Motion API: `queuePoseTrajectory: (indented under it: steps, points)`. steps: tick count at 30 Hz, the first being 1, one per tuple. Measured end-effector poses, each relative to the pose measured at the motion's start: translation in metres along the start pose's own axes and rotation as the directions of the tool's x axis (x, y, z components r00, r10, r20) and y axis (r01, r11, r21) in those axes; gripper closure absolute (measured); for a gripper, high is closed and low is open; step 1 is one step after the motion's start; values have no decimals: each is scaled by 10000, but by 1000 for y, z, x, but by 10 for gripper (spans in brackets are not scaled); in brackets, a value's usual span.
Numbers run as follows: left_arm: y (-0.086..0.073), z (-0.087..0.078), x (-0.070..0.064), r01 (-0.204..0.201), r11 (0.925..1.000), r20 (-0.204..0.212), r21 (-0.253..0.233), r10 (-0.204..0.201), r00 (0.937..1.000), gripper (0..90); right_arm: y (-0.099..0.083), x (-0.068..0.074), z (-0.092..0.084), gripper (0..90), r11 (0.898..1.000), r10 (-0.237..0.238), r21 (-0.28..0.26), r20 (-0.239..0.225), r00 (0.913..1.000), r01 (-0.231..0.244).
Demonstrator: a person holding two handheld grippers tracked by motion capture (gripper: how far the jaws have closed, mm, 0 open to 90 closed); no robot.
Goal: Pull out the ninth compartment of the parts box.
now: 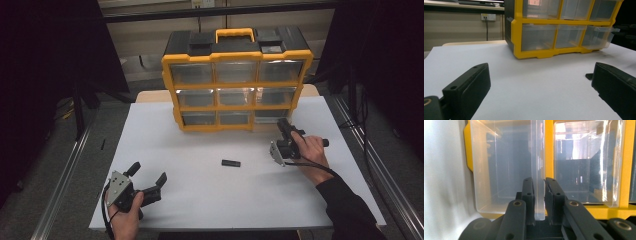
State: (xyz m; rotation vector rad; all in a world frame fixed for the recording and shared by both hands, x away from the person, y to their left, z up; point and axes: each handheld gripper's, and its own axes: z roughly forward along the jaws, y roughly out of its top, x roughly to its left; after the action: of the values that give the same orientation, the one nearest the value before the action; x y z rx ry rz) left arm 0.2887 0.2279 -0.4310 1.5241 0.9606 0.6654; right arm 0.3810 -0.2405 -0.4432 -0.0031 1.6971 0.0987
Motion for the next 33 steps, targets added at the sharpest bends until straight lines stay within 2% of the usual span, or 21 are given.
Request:
queuePoseTrajectory:
  steps: [2,6,13,23,24,30,33]
  points:
    - [0,0,0,-18,10000,4,11,18,10000,22,0,-1,0,799,9999,-103,-61,9,9999,103]
    - [0,0,0,-29,10000,4,21,29,10000,22,0,1,-2,799,9999,99,37,-18,9999,-99]
    - [0,0,0,-42,10000,5,27,42,10000,22,-1,1,-3,799,10000,-59,-41,31,10000,59]
    - [0,0,0,-84,9999,13,55,84,10000,22,-1,3,-8,798,9999,110,0,20,9999,-110]
    - [0,0,0,-87,9999,11,59,87,10000,22,-1,2,-8,798,10000,-18,-68,74,10000,18]
    - [0,0,0,-21,10000,8,23,21,10000,22,-1,4,-10,798,9999,57,-90,49,10000,-57]
    - [0,0,0,-80,9999,15,64,80,10000,22,-1,3,-11,797,9999,-50,-126,100,9999,51]
